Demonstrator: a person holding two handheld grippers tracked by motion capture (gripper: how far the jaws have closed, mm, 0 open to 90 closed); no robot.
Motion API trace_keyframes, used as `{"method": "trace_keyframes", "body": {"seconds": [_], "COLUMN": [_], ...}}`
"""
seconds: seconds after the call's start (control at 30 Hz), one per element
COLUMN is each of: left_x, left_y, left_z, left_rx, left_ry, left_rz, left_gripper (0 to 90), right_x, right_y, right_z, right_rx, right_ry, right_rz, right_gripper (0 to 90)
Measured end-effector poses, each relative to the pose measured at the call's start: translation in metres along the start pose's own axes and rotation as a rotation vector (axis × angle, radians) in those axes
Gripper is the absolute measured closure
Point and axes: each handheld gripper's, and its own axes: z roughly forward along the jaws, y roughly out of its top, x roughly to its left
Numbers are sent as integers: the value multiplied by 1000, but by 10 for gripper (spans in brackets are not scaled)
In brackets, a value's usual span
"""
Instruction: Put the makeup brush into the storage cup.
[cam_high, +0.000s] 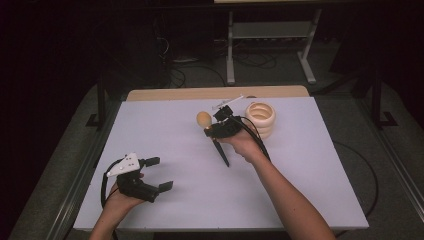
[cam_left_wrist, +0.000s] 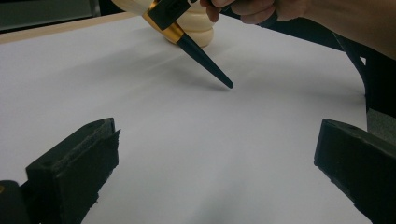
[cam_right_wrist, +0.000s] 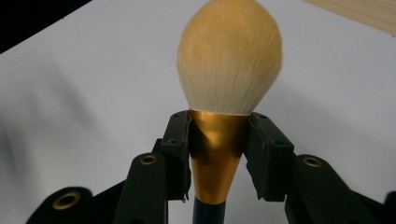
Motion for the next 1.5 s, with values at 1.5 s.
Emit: {"method": "trace_keyframes", "body": {"seconds": [1.5], "left_x": [0], "left_y": [-1], "left_z": [0], "left_rx": [3], "left_ry": [8], "left_rz": [-10], "left_gripper": [0], "right_x": [-17], "right_y": [-23], "right_z": [-47], "right_rx": [-264], "right_ry": [-5], "right_rz": [21], "right_gripper": [610]}}
